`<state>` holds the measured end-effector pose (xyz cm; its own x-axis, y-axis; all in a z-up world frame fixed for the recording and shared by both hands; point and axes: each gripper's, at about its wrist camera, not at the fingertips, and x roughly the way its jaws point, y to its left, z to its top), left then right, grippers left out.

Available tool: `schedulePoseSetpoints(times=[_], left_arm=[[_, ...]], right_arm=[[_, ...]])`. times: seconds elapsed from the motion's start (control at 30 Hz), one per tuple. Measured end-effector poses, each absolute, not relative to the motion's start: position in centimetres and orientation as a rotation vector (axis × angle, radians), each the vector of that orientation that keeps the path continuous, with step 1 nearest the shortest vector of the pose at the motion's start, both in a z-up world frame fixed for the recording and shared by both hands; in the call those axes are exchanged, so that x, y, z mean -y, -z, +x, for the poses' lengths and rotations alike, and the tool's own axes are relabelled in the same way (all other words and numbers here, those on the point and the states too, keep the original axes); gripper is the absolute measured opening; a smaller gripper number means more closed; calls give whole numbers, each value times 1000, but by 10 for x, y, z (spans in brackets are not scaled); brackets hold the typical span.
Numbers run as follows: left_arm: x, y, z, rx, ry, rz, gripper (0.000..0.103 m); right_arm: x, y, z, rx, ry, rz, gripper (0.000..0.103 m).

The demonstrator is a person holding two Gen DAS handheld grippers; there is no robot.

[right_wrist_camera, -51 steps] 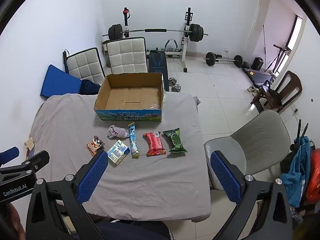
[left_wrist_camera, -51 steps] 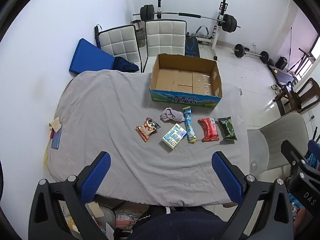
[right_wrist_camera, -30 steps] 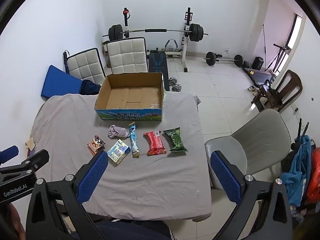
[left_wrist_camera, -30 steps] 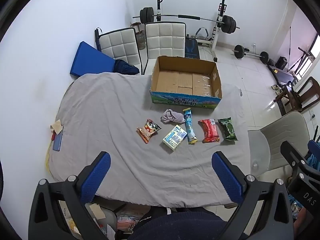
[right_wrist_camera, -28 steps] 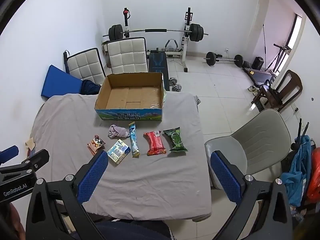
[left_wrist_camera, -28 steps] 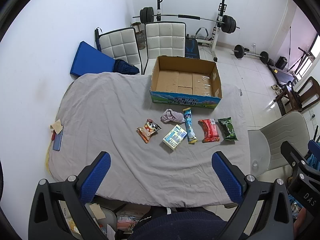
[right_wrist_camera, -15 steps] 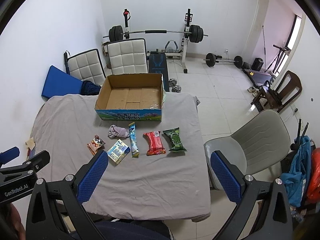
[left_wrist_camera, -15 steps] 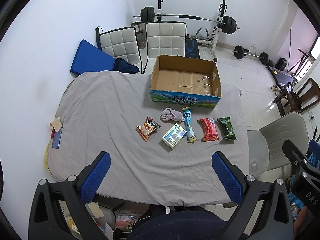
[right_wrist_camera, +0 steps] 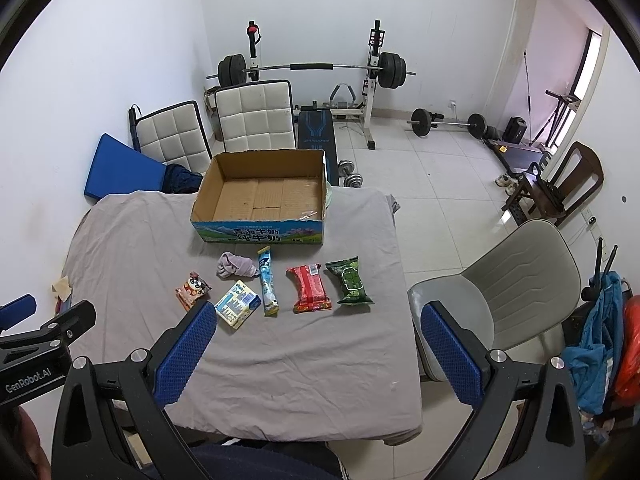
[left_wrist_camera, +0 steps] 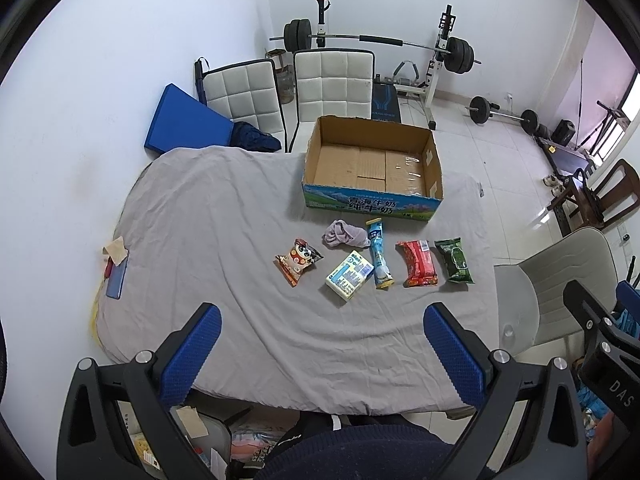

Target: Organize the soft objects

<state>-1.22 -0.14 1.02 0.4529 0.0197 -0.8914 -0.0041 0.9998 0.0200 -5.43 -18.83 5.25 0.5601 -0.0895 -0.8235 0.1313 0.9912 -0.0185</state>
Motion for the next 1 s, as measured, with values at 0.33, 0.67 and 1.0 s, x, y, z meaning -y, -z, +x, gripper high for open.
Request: schedulePoseSetpoints(times=[0.33, 0.67, 1.0], left_arm=[[1, -14, -16, -1079, -18, 12, 103], [4, -17, -19, -1060, -21, 16, 103], [6, -17, -20, -1055, -18, 12, 103]], right_arm=[[191, -58, -61, -952, 129, 58, 103], [191, -64, -60, -943, 126, 60, 103], [193, -67, -61, -937, 120, 59, 103]])
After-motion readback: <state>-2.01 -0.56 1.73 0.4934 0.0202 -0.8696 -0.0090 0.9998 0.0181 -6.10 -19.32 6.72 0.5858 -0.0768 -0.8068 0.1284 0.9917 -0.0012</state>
